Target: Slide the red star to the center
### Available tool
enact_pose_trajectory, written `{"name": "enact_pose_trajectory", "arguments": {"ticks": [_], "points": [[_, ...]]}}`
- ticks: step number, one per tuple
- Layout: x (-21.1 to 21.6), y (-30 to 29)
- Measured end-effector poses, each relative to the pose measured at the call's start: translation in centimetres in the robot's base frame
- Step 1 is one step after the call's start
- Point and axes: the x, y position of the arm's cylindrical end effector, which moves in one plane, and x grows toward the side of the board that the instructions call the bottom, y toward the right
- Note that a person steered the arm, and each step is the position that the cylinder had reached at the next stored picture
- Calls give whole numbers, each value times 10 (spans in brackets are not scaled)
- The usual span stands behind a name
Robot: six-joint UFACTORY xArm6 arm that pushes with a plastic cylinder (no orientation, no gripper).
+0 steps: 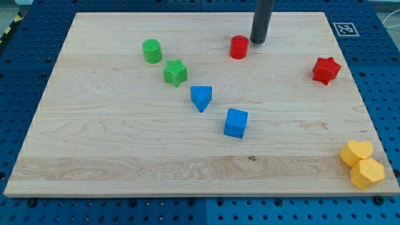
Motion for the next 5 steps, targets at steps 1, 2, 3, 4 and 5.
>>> {"name": "enact_pose_trajectory", "arguments": {"ticks": [1, 2, 3, 4, 5], "points": [[0, 14], [0, 27], [0, 38], [0, 46], [0, 55]]}}
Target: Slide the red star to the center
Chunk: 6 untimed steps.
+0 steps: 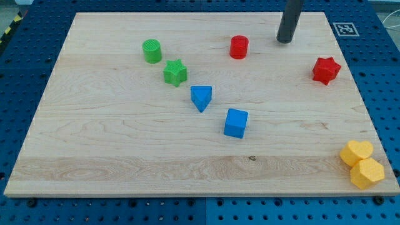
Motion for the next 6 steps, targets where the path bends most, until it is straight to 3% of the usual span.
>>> {"name": "enact_pose_trajectory", "arguments": {"ticks": [6], "points": [[0, 38]]}}
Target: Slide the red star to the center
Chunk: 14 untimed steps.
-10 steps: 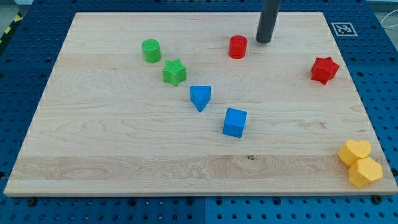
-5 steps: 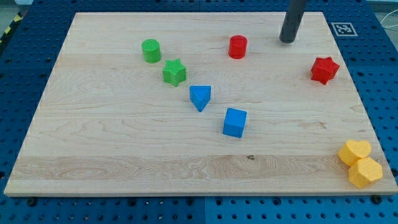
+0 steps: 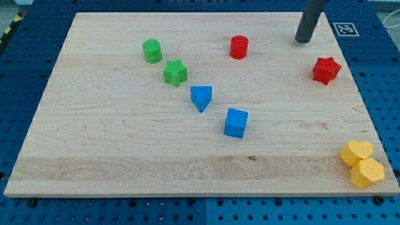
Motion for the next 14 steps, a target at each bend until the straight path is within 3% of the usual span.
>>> {"name": "enact_pose_trajectory", "arguments": {"ticks": [2, 4, 6, 14], "points": [[3, 8], [8, 61], [48, 90], [122, -28]]}}
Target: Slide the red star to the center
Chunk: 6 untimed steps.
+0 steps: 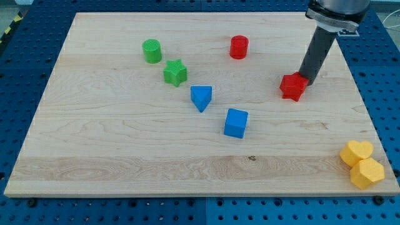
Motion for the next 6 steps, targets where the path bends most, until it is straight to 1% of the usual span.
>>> {"name": "enact_pose_trajectory", "arguments": {"ticks": [1, 3, 6], "points": [[2, -3], [6, 19], [31, 15]]}}
